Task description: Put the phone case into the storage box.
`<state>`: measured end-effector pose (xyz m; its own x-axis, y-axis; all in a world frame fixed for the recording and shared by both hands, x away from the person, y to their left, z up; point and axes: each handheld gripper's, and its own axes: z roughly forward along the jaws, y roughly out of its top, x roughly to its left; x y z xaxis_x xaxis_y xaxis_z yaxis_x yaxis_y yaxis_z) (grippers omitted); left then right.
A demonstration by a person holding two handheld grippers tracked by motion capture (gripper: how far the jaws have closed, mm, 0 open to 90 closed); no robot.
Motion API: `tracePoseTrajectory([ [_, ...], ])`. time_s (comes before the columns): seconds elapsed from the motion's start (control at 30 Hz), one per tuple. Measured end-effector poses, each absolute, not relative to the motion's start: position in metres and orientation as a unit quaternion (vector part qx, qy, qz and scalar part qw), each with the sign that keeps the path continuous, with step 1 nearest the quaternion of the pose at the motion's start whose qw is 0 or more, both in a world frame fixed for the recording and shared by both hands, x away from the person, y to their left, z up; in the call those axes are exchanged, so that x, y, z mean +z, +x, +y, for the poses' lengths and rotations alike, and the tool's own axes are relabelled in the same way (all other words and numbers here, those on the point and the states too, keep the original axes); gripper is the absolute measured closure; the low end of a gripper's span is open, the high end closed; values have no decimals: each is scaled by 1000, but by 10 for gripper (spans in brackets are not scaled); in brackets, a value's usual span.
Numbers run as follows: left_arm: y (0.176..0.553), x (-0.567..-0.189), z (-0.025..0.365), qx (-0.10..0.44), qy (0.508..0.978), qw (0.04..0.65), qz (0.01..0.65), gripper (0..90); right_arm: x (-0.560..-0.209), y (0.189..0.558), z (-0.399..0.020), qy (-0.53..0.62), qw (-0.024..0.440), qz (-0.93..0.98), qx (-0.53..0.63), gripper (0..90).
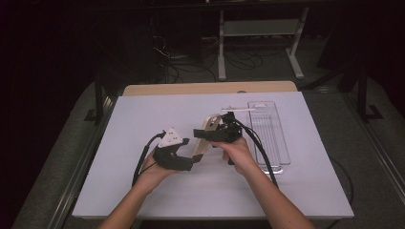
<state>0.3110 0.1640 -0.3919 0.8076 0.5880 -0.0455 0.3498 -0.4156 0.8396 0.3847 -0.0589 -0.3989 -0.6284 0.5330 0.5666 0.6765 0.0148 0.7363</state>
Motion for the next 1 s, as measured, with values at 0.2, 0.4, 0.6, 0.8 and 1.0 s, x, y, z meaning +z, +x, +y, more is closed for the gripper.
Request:
tracePoseTrajectory([
  [0.2,314,-390,170,117,842,461,255,149,-399,385,-59,-421,57,-713,-559,96],
  [0.4,316,-390,177,100,848,464,238,48,-398,384,-59,-426,63,-710,-558,96],
  [0.6,316,-391,187,101,851,461,229,0,-398,384,-60,-422,58,-712,-558,96],
  [0.8,313,-397,203,107,854,453,231,0,-397,384,-61,-423,58,-712,-558,96],
  [1.0,308,-406,222,110,855,449,233,0,-397,384,-61,-423,57,-712,-558,97],
])
